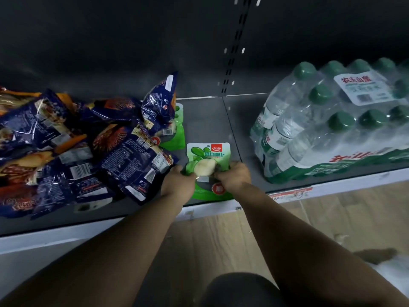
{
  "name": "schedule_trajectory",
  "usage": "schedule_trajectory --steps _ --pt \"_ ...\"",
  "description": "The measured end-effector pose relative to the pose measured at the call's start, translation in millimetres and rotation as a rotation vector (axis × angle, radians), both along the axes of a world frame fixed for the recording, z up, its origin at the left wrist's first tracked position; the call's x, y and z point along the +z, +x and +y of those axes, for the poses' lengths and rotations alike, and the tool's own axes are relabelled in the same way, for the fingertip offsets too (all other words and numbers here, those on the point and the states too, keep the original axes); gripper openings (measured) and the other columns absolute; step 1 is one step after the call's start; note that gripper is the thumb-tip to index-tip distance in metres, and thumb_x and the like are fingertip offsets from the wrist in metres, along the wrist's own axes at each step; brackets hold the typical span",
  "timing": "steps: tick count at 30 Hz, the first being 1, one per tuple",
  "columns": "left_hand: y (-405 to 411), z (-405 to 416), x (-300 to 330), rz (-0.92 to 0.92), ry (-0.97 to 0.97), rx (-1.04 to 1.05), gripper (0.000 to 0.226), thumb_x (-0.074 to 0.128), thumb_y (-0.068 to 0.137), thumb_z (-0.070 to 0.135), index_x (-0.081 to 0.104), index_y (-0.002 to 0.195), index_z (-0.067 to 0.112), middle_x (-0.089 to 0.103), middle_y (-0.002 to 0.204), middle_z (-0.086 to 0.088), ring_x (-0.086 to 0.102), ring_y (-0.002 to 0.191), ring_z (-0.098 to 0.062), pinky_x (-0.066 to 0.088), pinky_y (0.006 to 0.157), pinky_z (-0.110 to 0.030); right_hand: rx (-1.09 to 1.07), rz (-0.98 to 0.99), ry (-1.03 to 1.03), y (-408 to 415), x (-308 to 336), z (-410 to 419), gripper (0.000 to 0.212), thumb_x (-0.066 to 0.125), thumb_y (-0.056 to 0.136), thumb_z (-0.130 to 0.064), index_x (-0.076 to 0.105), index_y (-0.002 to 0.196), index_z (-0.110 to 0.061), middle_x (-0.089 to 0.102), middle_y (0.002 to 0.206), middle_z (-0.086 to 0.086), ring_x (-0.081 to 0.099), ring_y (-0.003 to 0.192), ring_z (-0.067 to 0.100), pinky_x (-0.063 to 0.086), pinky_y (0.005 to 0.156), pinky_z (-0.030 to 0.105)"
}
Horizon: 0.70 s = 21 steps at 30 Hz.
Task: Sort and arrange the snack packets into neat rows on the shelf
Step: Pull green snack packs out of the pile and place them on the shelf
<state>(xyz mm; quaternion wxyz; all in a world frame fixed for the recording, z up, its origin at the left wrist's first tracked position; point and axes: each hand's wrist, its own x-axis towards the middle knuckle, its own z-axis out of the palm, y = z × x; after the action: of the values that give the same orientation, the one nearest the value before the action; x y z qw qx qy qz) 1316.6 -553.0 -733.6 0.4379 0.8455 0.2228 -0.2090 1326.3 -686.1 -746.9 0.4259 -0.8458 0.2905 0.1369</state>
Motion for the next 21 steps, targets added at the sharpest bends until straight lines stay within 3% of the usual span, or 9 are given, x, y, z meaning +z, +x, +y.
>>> schedule_trajectory --steps 3,5,7,9,15,18,21 --pt "8.0 2.2 2.2 0.048 -0.128 0.145 0.034 0.056 0.091 0.015 0.058 0.117 -0.007 0.059 0.120 -0.029 0.057 0.111 -0.042 0.049 0.092 -0.047 -0.060 -0.084 0.141 2.2 1.4 -2.2 0.018 0.070 0.082 -0.008 0.069 0.099 -0.003 0.064 0.082 0.007 0.060 0.074 0.018 0.045 0.053 0.015" --pt "11.8 1.7 6.2 0.059 -0.204 0.188 0.028 0.055 0.093 0.012 0.063 0.116 0.000 0.063 0.118 -0.023 0.061 0.107 -0.035 0.050 0.092 -0.041 -0.099 -0.132 0.253 5.0 7.1 -2.5 0.009 0.064 0.087 -0.005 0.066 0.096 -0.005 0.061 0.075 0.003 0.056 0.063 0.012 0.041 0.046 0.009" --pt "13.3 -0.2 13.1 0.013 -0.221 0.196 0.025 0.054 0.093 0.013 0.066 0.115 0.008 0.067 0.113 -0.018 0.062 0.087 -0.025 0.050 0.071 -0.027 -0.102 -0.144 0.318 8.4 11.7 -1.4 0.011 0.061 0.088 0.000 0.062 0.094 -0.010 0.062 0.078 0.002 0.056 0.066 0.010 0.045 0.054 0.010" --pt "12.5 0.4 22.9 -0.035 -0.174 0.189 0.026 0.052 0.094 0.017 0.066 0.116 0.014 0.068 0.111 -0.010 0.056 0.078 -0.019 0.040 0.055 -0.020 -0.115 -0.145 0.347 12.0 14.1 0.6 0.011 0.062 0.088 -0.001 0.062 0.095 -0.010 0.064 0.087 0.006 0.058 0.079 0.016 0.047 0.066 0.020" --pt "0.0 21.6 41.8 -0.019 -0.092 0.103 0.034 0.049 0.097 0.021 0.056 0.128 0.009 0.057 0.130 -0.007 0.054 0.117 -0.026 0.040 0.084 -0.025 -0.163 -0.098 0.403 17.9 23.7 6.7 0.015 0.065 0.086 -0.003 0.061 0.098 -0.011 0.067 0.100 0.009 0.061 0.089 0.020 0.048 0.075 0.024" --pt "-8.4 37.6 41.7 0.015 -0.046 0.088 0.035 0.049 0.096 0.023 0.053 0.127 0.007 0.055 0.132 -0.013 0.051 0.119 -0.030 0.040 0.091 -0.030 -0.214 -0.046 0.484 9.8 23.7 16.5 0.018 0.065 0.085 0.001 0.062 0.100 -0.008 0.067 0.109 0.020 0.063 0.089 0.027 0.052 0.086 0.035" --pt "-3.2 46.7 30.7 0.013 -0.128 0.099 0.037 0.051 0.094 0.025 0.053 0.122 0.001 0.057 0.124 -0.022 0.054 0.112 -0.037 0.045 0.089 -0.038 -0.205 -0.051 0.571 4.9 25.0 25.3 0.022 0.059 0.086 0.006 0.060 0.106 -0.003 0.067 0.096 0.015 0.063 0.078 0.021 0.054 0.071 0.024"
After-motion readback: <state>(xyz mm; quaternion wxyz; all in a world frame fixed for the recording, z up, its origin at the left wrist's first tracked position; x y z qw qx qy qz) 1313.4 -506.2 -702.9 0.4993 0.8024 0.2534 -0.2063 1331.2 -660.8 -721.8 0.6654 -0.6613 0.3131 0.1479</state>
